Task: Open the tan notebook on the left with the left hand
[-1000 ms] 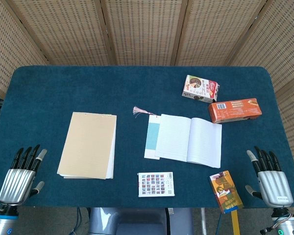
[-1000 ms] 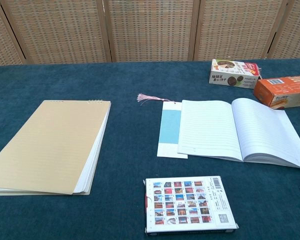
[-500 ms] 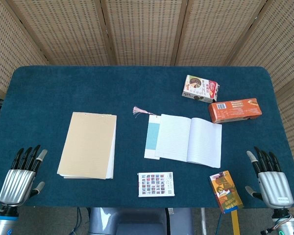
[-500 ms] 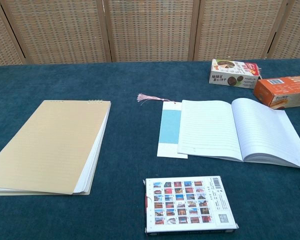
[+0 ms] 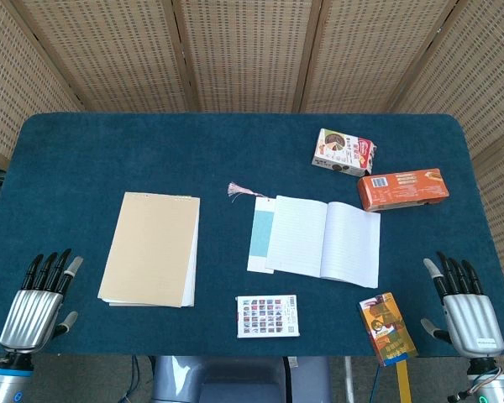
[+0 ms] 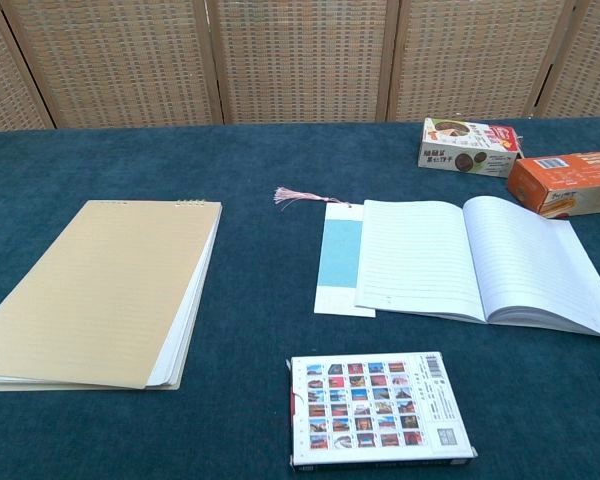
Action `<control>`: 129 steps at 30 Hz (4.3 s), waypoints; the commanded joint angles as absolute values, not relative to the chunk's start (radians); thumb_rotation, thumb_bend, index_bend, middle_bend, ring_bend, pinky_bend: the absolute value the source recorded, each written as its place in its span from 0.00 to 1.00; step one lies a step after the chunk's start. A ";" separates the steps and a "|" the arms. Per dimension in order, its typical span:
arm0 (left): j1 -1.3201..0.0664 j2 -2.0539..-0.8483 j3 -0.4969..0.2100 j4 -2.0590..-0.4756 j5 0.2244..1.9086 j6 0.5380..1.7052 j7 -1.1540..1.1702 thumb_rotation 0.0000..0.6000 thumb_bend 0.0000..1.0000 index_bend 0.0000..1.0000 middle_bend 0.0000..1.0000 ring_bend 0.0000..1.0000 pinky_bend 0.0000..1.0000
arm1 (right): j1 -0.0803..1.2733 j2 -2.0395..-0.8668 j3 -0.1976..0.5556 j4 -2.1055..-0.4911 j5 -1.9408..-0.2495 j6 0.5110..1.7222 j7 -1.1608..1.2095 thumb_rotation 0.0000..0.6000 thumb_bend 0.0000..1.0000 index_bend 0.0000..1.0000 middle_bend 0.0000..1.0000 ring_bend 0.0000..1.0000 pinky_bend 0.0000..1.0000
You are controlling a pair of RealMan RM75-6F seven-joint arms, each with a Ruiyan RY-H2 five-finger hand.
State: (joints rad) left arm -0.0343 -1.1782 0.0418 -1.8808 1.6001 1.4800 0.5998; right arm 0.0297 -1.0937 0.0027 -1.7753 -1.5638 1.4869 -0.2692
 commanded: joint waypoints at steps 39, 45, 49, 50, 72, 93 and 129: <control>-0.152 -1.436 0.007 -1.665 1.552 1.306 0.629 1.00 0.26 0.00 0.00 0.00 0.00 | 0.027 -1.070 -0.006 -1.778 -1.593 1.498 -0.201 1.00 0.11 0.00 0.00 0.00 0.00; -0.169 -1.469 0.005 -1.649 1.521 1.275 0.654 1.00 0.26 0.00 0.00 0.00 0.00 | 0.027 -1.066 -0.006 -1.778 -1.595 1.497 -0.191 1.00 0.12 0.00 0.00 0.00 0.00; -0.177 -1.488 0.006 -1.638 1.493 1.259 0.679 1.00 0.27 0.00 0.00 0.00 0.00 | 0.028 -1.064 -0.006 -1.778 -1.596 1.496 -0.184 1.00 0.11 0.00 0.00 0.00 0.00; -0.178 -1.493 0.006 -1.635 1.487 1.256 0.685 1.00 0.27 0.00 0.00 0.00 0.00 | 0.028 -1.063 -0.006 -1.777 -1.596 1.496 -0.182 1.00 0.11 0.00 0.00 0.00 0.00; -0.213 -1.590 0.004 -1.554 1.428 1.238 0.711 1.00 0.27 0.00 0.00 0.00 0.00 | 0.021 -1.054 -0.021 -1.781 -1.637 1.512 -0.162 1.00 0.12 0.00 0.00 0.00 0.00; -0.242 -1.639 0.005 -1.500 1.408 1.239 0.719 1.00 0.28 0.02 0.00 0.00 0.00 | 0.022 -1.050 -0.025 -1.781 -1.648 1.509 -0.149 1.00 0.11 0.00 0.00 0.00 0.00; -0.272 -1.696 0.003 -1.442 1.368 1.241 0.764 1.00 0.55 0.03 0.00 0.00 0.00 | 0.024 -1.044 -0.027 -1.783 -1.651 1.504 -0.129 1.00 0.11 0.00 0.00 0.00 0.00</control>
